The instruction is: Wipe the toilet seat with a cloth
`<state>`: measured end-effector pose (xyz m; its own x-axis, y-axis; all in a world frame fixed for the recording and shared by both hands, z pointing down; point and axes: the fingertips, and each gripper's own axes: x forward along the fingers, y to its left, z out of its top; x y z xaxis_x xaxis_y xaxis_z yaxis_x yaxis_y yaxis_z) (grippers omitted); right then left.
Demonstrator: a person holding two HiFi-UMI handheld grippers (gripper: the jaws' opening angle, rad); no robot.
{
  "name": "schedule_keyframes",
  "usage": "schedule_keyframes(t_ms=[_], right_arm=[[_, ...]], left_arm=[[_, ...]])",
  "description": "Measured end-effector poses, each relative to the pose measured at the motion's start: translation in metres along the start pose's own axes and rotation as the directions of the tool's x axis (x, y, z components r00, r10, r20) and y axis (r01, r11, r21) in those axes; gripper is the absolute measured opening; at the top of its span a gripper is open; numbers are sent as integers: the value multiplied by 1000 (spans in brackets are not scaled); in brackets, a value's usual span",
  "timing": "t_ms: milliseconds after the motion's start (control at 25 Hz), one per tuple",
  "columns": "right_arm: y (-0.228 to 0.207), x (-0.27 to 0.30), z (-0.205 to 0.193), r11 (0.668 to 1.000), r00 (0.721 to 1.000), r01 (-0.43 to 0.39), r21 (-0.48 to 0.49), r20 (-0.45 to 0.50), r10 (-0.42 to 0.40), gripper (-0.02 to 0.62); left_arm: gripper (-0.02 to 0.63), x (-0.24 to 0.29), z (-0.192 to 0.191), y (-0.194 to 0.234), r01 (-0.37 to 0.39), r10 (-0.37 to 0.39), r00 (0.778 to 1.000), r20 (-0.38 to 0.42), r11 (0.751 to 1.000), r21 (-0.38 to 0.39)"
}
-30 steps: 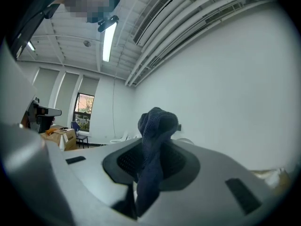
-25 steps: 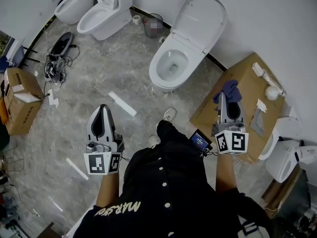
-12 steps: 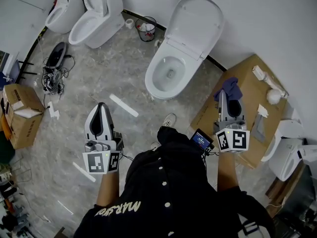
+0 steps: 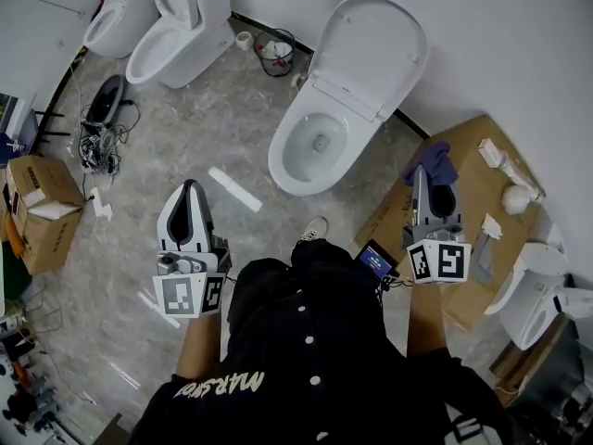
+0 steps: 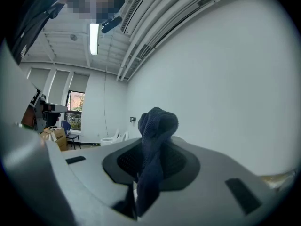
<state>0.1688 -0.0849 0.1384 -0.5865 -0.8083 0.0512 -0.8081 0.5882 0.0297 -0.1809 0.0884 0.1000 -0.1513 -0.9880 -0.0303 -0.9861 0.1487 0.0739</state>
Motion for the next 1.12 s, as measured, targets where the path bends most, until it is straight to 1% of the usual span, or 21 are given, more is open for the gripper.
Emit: schedule_keyframes(t_ms=[280, 520, 680, 840, 920, 1000, 1120], right_arm=[[-28, -2, -17, 998, 997, 66, 19, -36, -66, 87], [-49, -19, -26, 987, 986, 160, 19, -57, -159, 87], [-60, -33, -30, 969, 966, 247, -6, -76, -247, 87], [-66, -39, -31, 939, 933, 343, -31, -102, -344, 87], [-66, -39, -33, 925, 917, 378, -43, -118, -380, 87], [-63, -32, -35, 917, 907, 395, -59, -131, -399, 87], [-55, -13, -42, 916, 904, 394, -77, -149, -401, 87]], left_arm=[[11, 35, -13, -22, 77, -77, 995, -56, 997, -1], [11, 70, -24, -41, 180, -180, 981, -78, 984, -12], [11, 99, -34, -52, 267, -269, 959, -90, 963, -34], [11, 132, -41, -54, 349, -353, 930, -101, 935, -55], [11, 147, -44, -53, 386, -391, 914, -107, 920, -65], [11, 160, -47, -48, 414, -420, 900, -114, 907, -71], [11, 177, -53, -36, 439, -446, 886, -129, 895, -75]])
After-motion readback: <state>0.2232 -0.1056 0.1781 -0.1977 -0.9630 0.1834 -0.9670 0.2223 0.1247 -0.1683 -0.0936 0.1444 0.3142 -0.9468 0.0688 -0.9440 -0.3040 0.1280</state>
